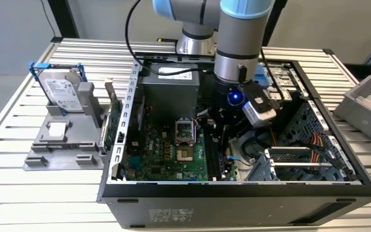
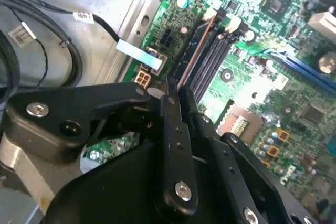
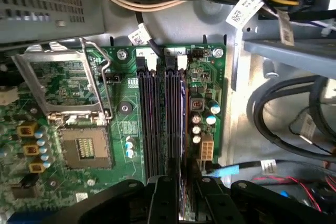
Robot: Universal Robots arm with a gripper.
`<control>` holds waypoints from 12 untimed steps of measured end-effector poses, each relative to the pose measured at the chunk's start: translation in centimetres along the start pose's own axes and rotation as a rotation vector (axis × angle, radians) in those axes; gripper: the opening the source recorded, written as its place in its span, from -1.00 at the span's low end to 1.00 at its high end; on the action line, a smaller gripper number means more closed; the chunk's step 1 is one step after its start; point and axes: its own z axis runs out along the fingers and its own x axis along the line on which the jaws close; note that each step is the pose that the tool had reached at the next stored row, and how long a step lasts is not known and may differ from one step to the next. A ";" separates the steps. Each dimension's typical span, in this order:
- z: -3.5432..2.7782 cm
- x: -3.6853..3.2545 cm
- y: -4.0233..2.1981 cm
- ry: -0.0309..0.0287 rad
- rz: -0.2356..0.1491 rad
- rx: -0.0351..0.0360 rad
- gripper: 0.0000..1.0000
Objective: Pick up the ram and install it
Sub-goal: 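Insert the ram into the slot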
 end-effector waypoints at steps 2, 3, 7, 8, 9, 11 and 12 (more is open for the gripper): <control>-0.88 -0.04 -0.27 0.0001 0.000 0.0001 1.00; -1.20 -0.05 -0.36 0.0000 0.000 -0.0005 1.00; -1.46 -0.06 -0.43 0.0006 0.000 -0.0073 -1.00; -1.46 -0.06 -0.44 0.0006 0.000 -0.0075 -1.00; -1.46 -0.06 -0.44 0.0007 0.000 -0.0078 -1.00; -1.46 -0.08 -0.52 0.0039 0.000 -0.0285 -1.00; -1.45 -0.08 -0.51 0.0064 0.000 -0.0456 -1.00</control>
